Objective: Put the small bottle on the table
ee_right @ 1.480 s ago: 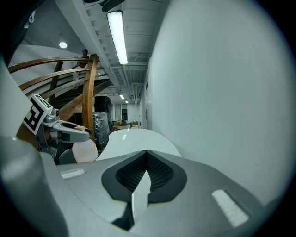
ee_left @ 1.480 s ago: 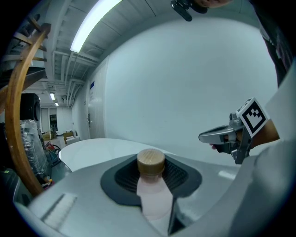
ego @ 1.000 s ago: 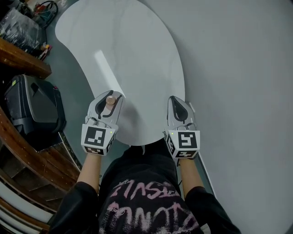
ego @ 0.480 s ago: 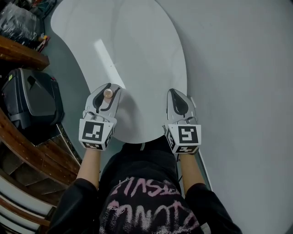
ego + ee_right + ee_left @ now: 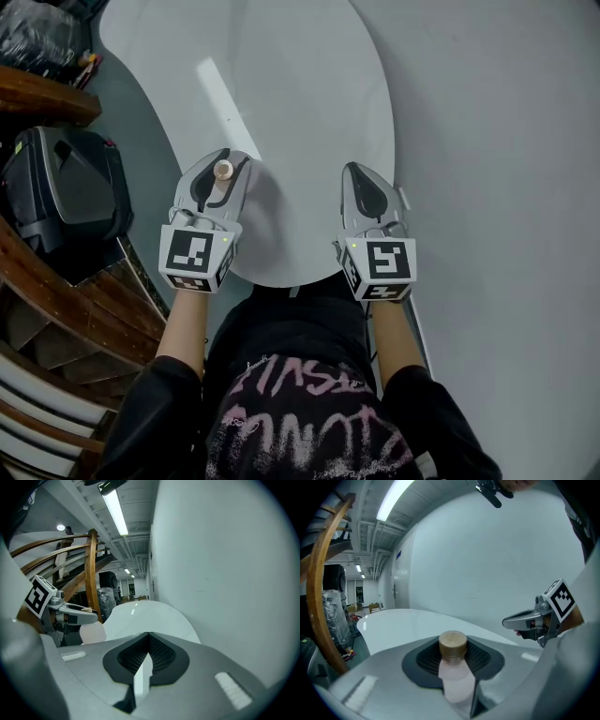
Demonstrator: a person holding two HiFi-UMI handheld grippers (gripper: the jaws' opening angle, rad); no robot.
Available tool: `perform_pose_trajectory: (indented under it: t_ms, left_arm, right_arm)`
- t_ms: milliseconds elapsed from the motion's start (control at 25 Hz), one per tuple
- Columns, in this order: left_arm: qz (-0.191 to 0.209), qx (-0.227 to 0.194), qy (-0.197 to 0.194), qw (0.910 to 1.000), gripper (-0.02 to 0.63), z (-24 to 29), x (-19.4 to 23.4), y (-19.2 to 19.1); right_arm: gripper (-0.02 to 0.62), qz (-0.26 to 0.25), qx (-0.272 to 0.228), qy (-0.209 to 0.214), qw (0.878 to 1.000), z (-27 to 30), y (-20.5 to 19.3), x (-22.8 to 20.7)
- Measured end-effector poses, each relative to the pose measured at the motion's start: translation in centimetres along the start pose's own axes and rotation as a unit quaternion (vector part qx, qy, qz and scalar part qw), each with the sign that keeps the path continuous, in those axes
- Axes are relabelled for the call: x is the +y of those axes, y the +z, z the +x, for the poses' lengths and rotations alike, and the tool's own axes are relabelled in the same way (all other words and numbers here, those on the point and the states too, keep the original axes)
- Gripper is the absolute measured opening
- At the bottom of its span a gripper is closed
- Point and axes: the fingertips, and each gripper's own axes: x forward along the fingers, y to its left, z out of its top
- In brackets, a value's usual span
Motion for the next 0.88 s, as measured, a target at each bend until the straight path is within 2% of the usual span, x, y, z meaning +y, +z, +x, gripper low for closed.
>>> perform_pose_trajectory:
  t_ms: [400,880]
  left_arm:
    - [-0.005,0.012,0.012,0.9998,0.133,1.4,0.8,-0.7]
    - [-0.006,0.028,0.020,0.9994,0.133,3.3,1.0,-2.3]
  right_arm:
    - [0.009,-0.001,0.009,0.011,1.000,2.0,0.0,0.0]
    - [0.010,0.005,0.024,0.019,0.999,3.3,-1.8,-1.0]
